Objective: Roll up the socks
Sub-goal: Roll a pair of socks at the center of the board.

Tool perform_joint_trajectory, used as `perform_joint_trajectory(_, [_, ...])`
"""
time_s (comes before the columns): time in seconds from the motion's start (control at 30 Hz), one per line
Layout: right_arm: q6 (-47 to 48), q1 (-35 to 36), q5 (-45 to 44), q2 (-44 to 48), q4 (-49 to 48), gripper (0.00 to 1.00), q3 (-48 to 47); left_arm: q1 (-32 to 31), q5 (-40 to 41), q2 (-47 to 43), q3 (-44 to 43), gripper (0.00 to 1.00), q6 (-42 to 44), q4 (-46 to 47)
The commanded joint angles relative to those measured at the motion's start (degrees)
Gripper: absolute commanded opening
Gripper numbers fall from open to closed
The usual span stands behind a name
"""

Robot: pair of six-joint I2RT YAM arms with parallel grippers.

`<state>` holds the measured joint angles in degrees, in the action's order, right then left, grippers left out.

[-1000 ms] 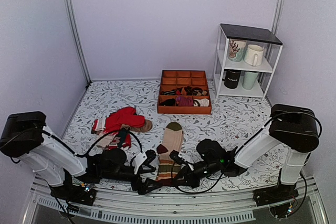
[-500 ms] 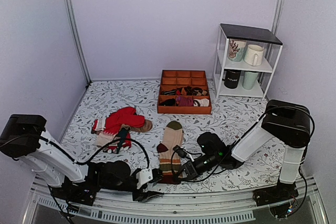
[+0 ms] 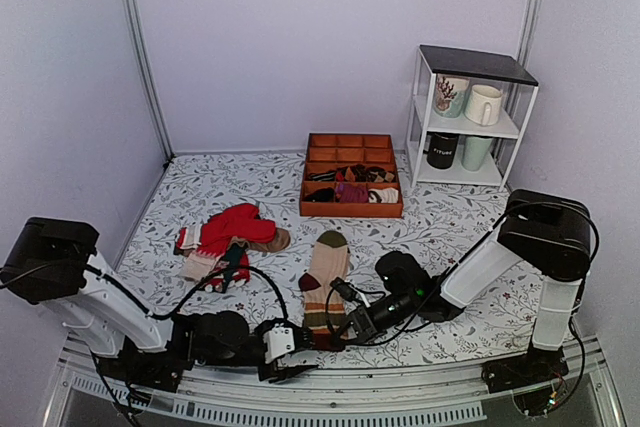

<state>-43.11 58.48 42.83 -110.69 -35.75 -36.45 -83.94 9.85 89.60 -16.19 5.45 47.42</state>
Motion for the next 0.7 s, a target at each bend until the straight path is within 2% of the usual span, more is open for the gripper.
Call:
perform_joint_trajectory(0.0, [-0.2,-0.1,-2.0,-4.0,9.6,0.00,1.7,0.9,-1.5,2.9,-1.5,0.65,1.9,1.3])
perform_joint_trajectory(0.47, [-0.2,-0.2,-1.2,-3.6,9.6,0.00,2.1,6.8,-5.3,5.9,-3.2,0.63,1.6,0.0])
perform_joint_trajectory(0.67, [-0.4,-0.1,-1.1,-3.8,9.3,0.00,2.2,7.0,-8.4,7.5,-3.3,0.54,-0.1,0.0])
